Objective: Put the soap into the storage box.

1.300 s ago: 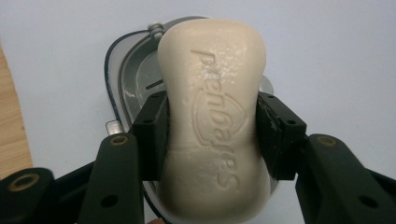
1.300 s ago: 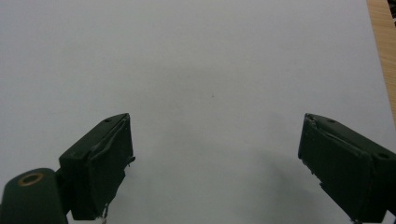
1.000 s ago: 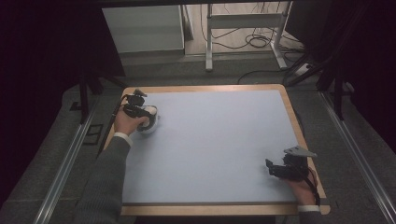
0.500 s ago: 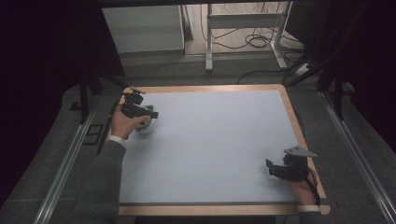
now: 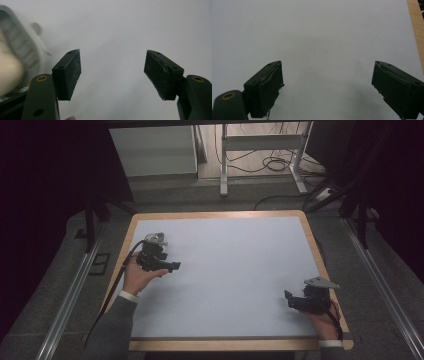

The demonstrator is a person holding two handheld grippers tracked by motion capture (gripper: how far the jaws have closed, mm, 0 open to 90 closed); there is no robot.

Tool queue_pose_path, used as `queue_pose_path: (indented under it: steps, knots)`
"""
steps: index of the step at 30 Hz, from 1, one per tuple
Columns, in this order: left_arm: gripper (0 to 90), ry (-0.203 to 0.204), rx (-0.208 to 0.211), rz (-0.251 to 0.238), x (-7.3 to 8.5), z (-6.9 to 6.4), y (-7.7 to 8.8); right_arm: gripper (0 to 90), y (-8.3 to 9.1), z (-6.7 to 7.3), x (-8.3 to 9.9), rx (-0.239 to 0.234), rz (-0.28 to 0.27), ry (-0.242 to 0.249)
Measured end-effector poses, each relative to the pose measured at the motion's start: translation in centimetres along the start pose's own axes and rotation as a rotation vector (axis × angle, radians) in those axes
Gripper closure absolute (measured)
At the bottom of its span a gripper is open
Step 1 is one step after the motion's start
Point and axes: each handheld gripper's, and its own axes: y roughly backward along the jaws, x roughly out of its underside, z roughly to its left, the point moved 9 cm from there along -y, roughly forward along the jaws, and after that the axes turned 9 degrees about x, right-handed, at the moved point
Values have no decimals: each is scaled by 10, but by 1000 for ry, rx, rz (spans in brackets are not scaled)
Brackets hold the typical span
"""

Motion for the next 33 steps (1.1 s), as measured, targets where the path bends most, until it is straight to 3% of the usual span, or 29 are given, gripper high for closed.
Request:
queue_pose_path:
  steps: [3,6,9,16,18,20,23,27,33]
  knots:
    - [294,-22,21,14,11,-10,-8,100,1,-1,-1,0,-3,-2]
    - [291,-14,52,7,22,-20,-18,100,1,-2,-1,1,-4,-5]
    - [285,-7,46,26,33,-26,-31,100,1,-2,0,3,-3,-4]
    - [279,10,67,31,54,-33,-45,100,2,-2,-2,-2,-18,1]
    - [280,23,67,27,61,-31,-45,100,2,-1,-1,-3,-15,3]
    - [284,37,76,-22,64,-30,-44,100,1,0,-1,-4,-12,6]
    - [281,29,73,-14,65,-29,-40,100,0,1,-1,-5,-14,14]
    - [286,29,64,-61,61,-31,-33,100,0,1,-2,-1,-15,19]
    - [286,23,62,-61,61,-32,-32,100,0,0,-1,3,-13,16]
